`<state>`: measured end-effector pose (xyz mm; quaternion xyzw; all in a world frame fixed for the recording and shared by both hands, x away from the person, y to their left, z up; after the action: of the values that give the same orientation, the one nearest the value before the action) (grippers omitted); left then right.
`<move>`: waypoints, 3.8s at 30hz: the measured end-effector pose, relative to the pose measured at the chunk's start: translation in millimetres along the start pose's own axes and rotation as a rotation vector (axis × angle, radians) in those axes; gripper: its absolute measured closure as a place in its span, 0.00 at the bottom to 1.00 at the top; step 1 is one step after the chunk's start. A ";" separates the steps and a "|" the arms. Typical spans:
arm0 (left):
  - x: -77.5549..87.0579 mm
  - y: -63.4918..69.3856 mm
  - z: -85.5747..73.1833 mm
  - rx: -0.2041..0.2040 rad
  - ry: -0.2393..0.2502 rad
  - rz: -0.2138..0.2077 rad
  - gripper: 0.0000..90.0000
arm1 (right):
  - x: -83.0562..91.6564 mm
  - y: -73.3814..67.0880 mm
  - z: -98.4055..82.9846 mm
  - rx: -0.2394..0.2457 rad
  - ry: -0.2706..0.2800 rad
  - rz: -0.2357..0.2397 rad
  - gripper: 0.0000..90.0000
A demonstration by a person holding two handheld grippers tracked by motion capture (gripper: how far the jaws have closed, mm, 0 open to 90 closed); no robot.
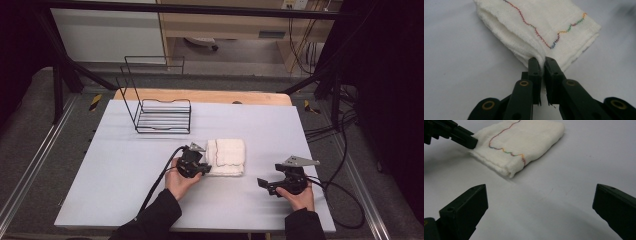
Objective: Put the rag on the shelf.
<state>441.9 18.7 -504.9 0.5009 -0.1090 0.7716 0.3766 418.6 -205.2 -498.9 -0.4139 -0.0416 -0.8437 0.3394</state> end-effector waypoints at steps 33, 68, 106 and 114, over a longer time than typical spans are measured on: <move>32.0 -11.9 -66.7 -0.014 0.023 0.008 0.92 | -7.1 -11.7 5.6 0.026 0.000 0.005 0.01; 33.4 -10.3 -65.6 -0.007 0.046 0.004 0.91 | -81.0 -111.9 22.6 0.065 -0.131 0.025 0.78; 17.7 -61.4 -4.1 0.075 0.081 0.112 0.42 | -55.6 -71.0 37.0 0.079 -0.020 -0.020 0.22; 3.0 -80.5 11.8 0.094 0.074 0.151 0.52 | -53.8 -67.4 37.1 0.085 -0.022 -0.015 0.14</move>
<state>504.9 69.4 -513.6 0.4793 -0.0962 0.8203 0.2970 425.5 -111.6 -499.6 -0.4082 -0.0841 -0.8390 0.3497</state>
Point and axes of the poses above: each handheld gripper's, and its own axes: x roughly backward along the jaws, z roughly out of its top, y roughly to its right, the point moved 10 cm from there along -x, roughly forward along the jaws, and after that the axes turned 12 degrees about -y, right-handed, at the moved point
